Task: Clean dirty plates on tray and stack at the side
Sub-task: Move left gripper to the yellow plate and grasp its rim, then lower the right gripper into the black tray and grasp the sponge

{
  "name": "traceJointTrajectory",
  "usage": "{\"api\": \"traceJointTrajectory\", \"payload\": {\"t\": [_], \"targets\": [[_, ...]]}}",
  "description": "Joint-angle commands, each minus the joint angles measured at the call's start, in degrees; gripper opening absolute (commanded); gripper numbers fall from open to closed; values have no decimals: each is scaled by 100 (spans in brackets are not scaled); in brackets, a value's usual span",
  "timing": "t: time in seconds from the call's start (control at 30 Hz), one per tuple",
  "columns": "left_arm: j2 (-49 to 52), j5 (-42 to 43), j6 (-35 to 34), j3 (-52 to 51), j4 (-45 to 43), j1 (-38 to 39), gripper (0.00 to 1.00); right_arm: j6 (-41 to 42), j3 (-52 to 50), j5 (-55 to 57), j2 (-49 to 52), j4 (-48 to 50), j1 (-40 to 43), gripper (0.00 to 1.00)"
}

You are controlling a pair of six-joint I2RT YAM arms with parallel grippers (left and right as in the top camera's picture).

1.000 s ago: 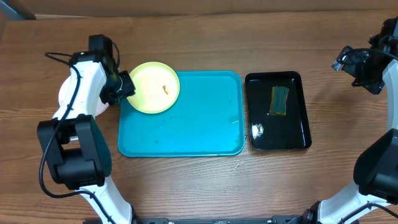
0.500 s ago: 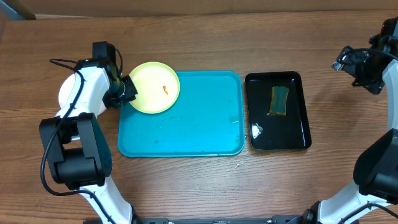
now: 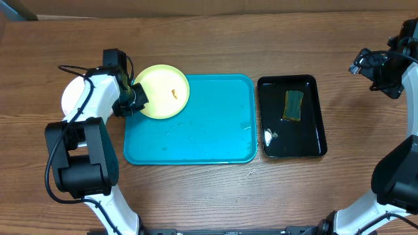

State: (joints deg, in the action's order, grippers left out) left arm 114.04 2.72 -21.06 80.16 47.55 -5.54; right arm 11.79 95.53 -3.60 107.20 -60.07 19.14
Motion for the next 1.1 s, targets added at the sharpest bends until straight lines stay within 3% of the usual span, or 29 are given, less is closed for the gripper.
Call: {"api": "traceJointTrajectory", "payload": {"t": [0.0, 0.1, 0.33, 0.63, 0.77, 0.9, 1.07], "targets": [[61, -35, -83, -129, -17, 48, 14, 22, 87, 57, -111, 17, -9, 100], [61, -33, -83, -245, -31, 50, 16, 22, 87, 57, -111, 17, -9, 100], [61, 197, -28, -297, 66, 264, 4, 22, 87, 57, -111, 17, -9, 100], [61, 251, 9, -297, 485, 1060, 5, 22, 87, 57, -111, 17, -9, 100], [61, 225, 66, -297, 501, 1526, 13, 22, 87, 57, -111, 17, -9, 100], [59, -4, 341, -129, 522, 1720, 41, 22, 87, 57, -111, 17, -9, 100], [59, -400, 457, 428, 697, 1690, 46, 22, 87, 57, -111, 17, -9, 100]]}}
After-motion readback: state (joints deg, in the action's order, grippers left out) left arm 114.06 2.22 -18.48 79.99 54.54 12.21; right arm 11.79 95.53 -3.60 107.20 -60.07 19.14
